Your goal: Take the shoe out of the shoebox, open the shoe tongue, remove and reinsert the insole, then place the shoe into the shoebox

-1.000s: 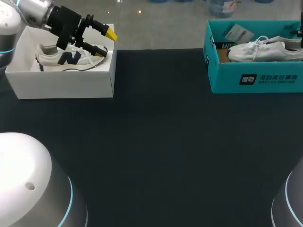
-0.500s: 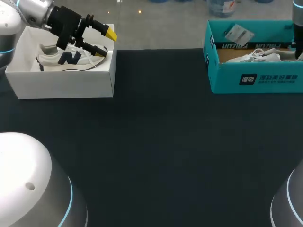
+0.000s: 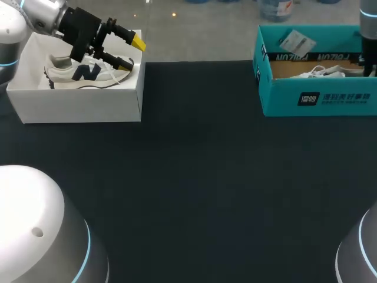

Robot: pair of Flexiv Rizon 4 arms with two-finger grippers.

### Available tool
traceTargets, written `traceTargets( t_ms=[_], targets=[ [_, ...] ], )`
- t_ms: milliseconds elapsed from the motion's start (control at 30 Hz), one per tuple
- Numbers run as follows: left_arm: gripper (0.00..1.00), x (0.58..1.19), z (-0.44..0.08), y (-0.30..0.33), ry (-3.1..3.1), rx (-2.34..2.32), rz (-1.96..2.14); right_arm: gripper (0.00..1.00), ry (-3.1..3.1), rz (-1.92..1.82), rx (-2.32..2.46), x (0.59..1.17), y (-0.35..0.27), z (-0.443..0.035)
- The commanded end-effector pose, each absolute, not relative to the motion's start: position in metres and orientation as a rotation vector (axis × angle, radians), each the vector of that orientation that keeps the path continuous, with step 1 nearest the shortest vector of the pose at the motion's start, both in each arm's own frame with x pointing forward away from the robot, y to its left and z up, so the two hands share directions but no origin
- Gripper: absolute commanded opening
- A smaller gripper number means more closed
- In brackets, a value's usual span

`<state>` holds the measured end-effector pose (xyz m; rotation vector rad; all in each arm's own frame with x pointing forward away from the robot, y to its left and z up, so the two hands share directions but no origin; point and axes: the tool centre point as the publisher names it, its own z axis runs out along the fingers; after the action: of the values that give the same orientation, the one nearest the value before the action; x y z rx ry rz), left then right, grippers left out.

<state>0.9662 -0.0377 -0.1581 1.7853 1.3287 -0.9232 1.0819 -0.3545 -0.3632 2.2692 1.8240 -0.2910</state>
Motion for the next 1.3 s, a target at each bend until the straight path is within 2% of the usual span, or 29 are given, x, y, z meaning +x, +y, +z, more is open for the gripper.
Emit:
traceTargets(
  t_ms=[33,67,100,167,200,233,367,1300],
  targets=[
    [1.0,0.967,-0.158,-0.037,1.328,1.79,-0.924,0.0,1.824,-0.307,2.279,1.088,-0.353,-0.366],
    [1.0,0.967,-0.158,-0.037,1.328,1.79,-0.924,0.11,1.823,-0.306,2.28,1.088,-0.354,-0.366],
    [1.0,0.967,-0.158,-0.037,1.328,1.79,-0.924,0.15,1.82,-0.308,2.281,1.088,-0.354,-0.367],
    [1.0,0.967,-0.158,-0.037,1.328,1.79,-0.924,0.33,1.817,-0.307,2.284,1.086,-0.354,-0.365],
    [1.0,0.967,-0.158,-0.037,1.328,1.79,-0.924,0.45,1.815,-0.308,2.283,1.085,-0.354,-0.363],
    [1.0,0.967,-0.158,-0.037,1.328,1.79,-0.924,0.79,1.813,-0.308,2.283,1.083,-0.353,-0.361],
    [1.0,0.967,-0.158,-0.037,1.328,1.79,-0.924,0.98,1.794,-0.288,2.269,1.081,-0.353,-0.349],
    [1.0,0.967,-0.158,-0.037,1.328,1.79,-0.924,1.0,1.675,0.088,2.356,1.057,-0.297,-0.197]
  ],
)
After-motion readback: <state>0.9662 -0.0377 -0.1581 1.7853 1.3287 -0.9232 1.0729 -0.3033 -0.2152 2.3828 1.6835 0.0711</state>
